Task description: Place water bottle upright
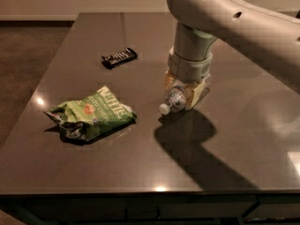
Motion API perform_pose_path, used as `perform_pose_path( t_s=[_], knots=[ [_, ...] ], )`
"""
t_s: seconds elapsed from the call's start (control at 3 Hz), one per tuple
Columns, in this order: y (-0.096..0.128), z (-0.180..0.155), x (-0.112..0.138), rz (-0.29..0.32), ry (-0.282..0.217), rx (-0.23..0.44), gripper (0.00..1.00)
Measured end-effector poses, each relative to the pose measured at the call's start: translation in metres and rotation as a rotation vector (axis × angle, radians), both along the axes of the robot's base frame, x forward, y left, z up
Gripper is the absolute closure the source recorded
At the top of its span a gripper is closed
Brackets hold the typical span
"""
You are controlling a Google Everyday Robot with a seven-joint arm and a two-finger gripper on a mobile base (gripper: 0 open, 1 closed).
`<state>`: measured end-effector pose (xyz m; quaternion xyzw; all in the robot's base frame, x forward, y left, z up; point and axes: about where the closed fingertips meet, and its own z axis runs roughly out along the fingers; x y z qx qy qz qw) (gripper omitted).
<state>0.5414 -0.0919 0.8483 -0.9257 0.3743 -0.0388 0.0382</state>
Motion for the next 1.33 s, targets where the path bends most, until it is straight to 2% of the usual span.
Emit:
perform_pose_path(
  t_s=[0.33, 0.67, 1.0, 1.33],
  knots=[
    [-0.002, 0.019, 0.007, -0.154, 0.003, 0.1, 0.95],
    [-0.004, 0.045, 0.008, -0.296, 0.031, 0.241, 1.0],
    [0.001, 0.071, 0.006, -0.399, 0.073, 0.398, 1.0],
    [0.007, 0.093, 0.007, -0.506, 0.145, 0.579, 1.0]
  ],
)
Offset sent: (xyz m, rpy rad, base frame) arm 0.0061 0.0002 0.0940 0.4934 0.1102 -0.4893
